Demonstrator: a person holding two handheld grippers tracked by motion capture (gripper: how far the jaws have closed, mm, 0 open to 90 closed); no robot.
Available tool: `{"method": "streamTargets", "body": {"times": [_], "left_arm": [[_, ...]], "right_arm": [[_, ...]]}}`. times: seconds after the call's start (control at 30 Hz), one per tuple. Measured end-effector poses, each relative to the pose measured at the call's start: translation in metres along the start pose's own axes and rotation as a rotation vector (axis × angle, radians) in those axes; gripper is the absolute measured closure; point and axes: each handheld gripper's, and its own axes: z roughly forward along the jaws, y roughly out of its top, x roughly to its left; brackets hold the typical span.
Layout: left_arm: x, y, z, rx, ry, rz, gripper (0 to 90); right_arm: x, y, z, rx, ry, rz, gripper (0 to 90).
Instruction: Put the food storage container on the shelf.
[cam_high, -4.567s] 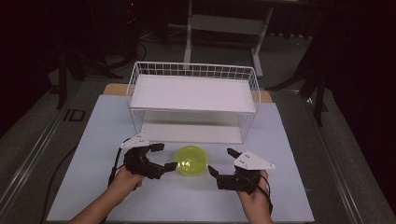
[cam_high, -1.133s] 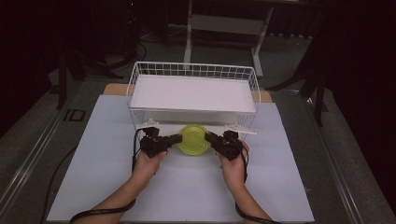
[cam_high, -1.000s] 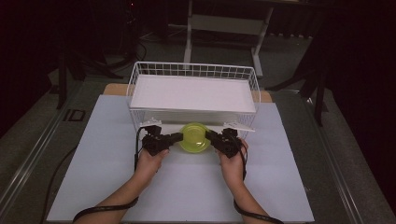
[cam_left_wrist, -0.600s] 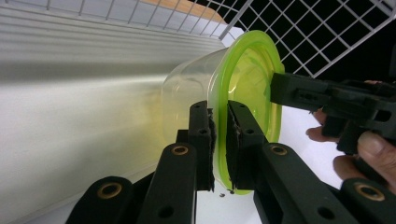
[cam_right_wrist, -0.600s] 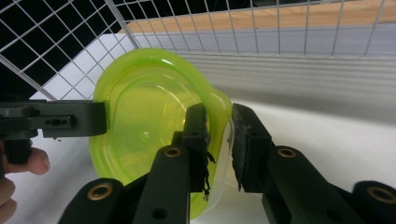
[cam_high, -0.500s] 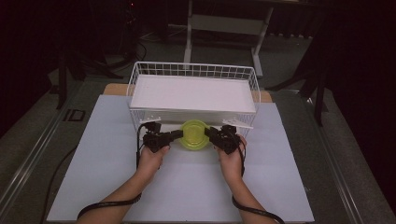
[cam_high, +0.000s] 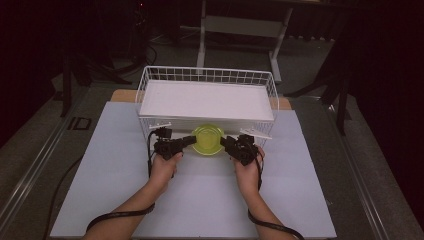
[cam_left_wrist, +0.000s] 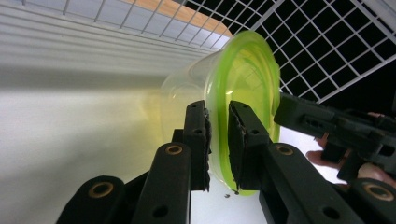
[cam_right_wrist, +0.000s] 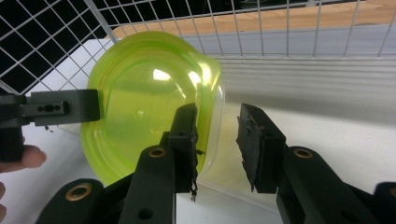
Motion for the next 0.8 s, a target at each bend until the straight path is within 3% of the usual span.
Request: {"method": "streamTargets", "body": {"times": [0.17, 0.27, 0.33, 0.47, 0.57, 0.67, 0.73, 0.8], "left_arm": [[-0.001, 0.003, 0.002, -0.021, 0.023, -0.015, 64.4], [0.0, 0.004, 0.002, -0.016, 0.025, -0.014, 62.7], [0.0, 0.005, 0.005, 0.003, 0.06, 0.025, 54.5], [0.0, 0.004, 0.007, 0.034, 0.115, 0.027, 40.5], [0.0, -0.001, 0.002, -0.007, 0.089, 0.031, 36.4], [-0.002, -0.007, -0.006, -0.016, 0.052, 0.1, 31.4], [-0.004, -0.011, -0.01, -0.001, 0.052, 0.113, 31.4], [-0.005, -0.015, -0.015, 0.005, 0.023, 0.138, 25.0]], "right_arm": [[0.002, 0.001, 0.002, 0.014, 0.004, -0.003, 67.9], [0.003, 0.001, 0.002, 0.013, 0.002, -0.005, 67.9], [0.005, 0.001, 0.003, 0.014, 0.011, -0.003, 67.9], [0.006, 0.0, 0.002, 0.014, 0.007, -0.017, 67.9], [0.008, -0.004, 0.001, 0.017, 0.012, -0.035, 73.7], [0.012, -0.01, 0.002, 0.057, 0.02, -0.055, 88.9], [0.015, -0.015, 0.004, 0.085, 0.024, -0.079, 90.0], [0.019, -0.02, 0.007, 0.099, 0.029, -0.099, 90.0]]}}
